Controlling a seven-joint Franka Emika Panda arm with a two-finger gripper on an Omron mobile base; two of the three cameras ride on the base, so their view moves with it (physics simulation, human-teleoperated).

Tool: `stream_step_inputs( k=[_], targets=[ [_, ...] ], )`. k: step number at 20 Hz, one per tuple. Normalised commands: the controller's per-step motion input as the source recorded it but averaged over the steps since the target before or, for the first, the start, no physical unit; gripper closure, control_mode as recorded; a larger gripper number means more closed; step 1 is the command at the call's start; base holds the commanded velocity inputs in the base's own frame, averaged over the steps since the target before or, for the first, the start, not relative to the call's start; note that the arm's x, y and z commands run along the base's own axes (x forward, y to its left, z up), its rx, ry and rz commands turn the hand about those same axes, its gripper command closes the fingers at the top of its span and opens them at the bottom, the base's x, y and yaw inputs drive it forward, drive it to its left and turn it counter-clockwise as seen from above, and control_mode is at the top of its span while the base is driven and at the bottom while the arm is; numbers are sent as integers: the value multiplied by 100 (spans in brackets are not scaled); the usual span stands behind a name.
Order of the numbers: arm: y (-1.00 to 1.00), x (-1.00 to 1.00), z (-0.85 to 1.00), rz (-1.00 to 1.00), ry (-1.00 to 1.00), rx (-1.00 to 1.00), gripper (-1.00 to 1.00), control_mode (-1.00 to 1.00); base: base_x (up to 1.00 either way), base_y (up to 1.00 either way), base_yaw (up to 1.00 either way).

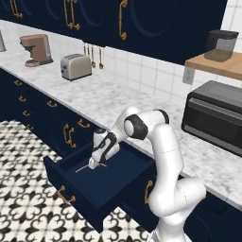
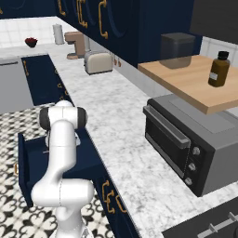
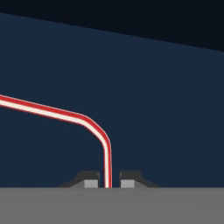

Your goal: Take a straw from the drawer in front and place it inside the glass cup on the dining counter.

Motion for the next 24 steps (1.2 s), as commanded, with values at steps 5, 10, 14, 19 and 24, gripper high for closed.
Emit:
stream_step_inputs(
  k=[5,10,14,19,24],
  targets=[
    [9,-43,-5,0,-1,0,100,-100,0,0,0],
    [4,-67,53,0,-16,0,100,-100,0,0,0],
    [0,-38,100,0,-10,2,100,-100,0,0,0],
    [0,-6,100,0,0,8,100,-100,0,0,0],
    [0,-6,100,0,0,7,100,-100,0,0,0]
  ],
)
